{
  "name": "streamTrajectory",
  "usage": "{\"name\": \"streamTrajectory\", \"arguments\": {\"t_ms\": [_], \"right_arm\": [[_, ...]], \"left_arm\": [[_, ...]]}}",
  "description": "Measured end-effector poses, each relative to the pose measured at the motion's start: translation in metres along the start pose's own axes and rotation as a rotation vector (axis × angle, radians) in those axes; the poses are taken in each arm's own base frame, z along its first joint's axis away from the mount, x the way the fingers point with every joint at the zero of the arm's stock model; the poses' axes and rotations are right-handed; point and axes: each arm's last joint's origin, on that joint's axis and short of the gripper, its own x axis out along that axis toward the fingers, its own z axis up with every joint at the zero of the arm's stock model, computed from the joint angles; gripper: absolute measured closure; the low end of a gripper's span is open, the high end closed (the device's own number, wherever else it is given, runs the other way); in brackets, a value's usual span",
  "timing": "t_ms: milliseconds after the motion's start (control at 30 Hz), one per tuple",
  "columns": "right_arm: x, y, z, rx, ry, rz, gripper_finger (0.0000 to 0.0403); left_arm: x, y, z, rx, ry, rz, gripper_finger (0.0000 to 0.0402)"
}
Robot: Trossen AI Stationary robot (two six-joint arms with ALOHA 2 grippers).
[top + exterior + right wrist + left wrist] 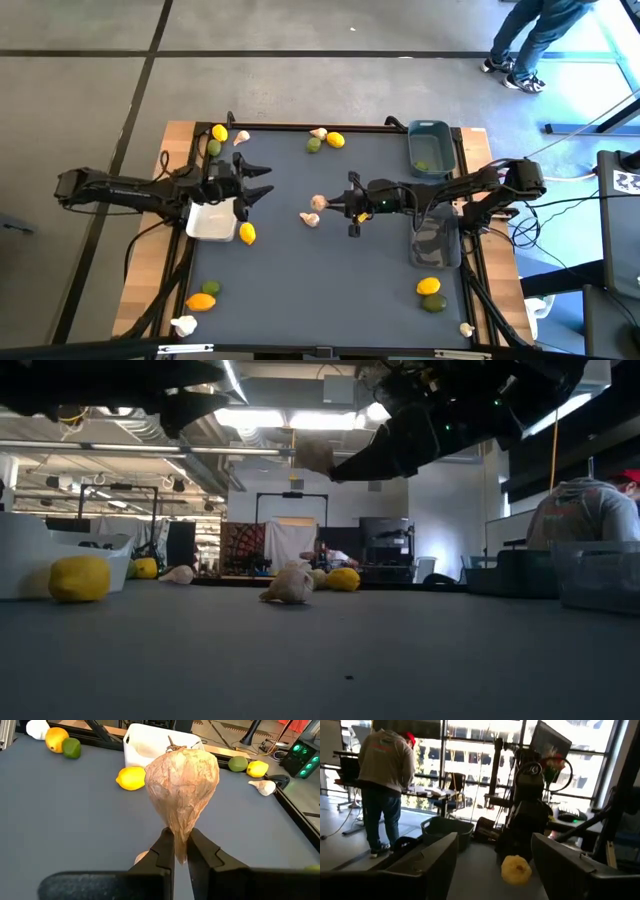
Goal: Sort produce into baskets
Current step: Put the garlic into the white bin
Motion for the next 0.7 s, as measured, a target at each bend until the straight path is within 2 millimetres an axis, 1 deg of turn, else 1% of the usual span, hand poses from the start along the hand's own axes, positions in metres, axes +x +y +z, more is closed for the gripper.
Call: {"name": "streamTrajectory", "arguments": {"t_ms": [233,700], "right_arm": [[0.0,0.0,0.0,0.002,0.002,0.0,0.0374],[0.0,0.0,0.001,0.003,-0.004,-0.002,0.0374]], "left_arm": [[0.024,-0.006,0.004,0.006,0.067,-0.023,0.0155],[0.059,-0.024,0.007,0.021,0.132,-0.086,0.0153]]}}
